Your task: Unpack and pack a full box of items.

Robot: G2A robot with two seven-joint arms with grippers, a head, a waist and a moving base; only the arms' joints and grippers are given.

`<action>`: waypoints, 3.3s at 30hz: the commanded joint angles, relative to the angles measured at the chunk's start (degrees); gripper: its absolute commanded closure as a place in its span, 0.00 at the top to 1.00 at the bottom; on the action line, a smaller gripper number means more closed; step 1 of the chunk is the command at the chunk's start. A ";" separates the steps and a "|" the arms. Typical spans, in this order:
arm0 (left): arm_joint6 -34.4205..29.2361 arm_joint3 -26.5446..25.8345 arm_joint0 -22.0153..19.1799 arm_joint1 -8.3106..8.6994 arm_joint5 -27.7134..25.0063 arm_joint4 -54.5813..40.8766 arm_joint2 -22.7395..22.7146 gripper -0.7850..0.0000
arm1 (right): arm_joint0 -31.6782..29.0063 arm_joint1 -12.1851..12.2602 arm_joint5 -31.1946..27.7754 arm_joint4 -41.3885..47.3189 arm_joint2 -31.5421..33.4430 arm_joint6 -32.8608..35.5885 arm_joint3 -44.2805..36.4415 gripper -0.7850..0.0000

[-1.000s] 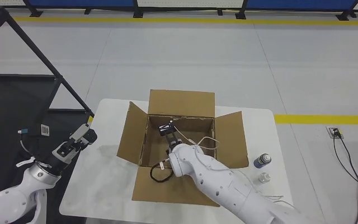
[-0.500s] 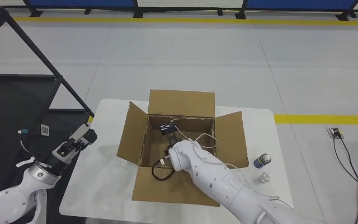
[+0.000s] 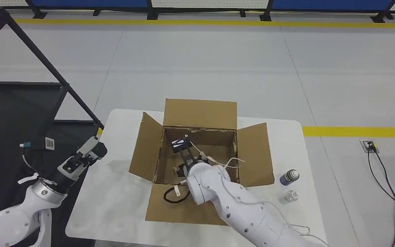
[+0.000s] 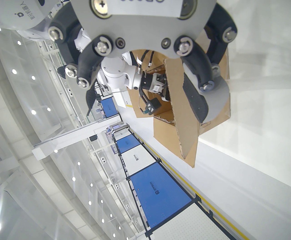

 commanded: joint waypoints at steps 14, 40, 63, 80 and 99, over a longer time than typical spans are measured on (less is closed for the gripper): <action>0.00 0.00 0.00 0.00 0.00 0.00 0.00 1.00 | -44.03 10.20 -15.59 -8.25 42.22 4.22 -55.03 1.00; 0.00 0.00 0.00 0.00 0.00 0.00 0.00 1.00 | -43.90 12.92 -23.86 3.85 60.28 10.63 -29.89 1.00; 0.00 0.00 0.00 0.00 0.00 0.00 0.00 1.00 | -44.76 14.01 -21.05 8.36 62.42 7.95 -33.17 0.00; 0.00 0.00 0.00 0.00 0.00 0.00 0.00 1.00 | -53.53 12.91 -19.18 13.89 56.31 -20.77 -55.03 0.00; 0.00 0.00 0.00 0.00 0.00 0.00 0.00 1.00 | -18.59 7.26 -5.93 -8.73 11.34 -2.64 -28.59 0.00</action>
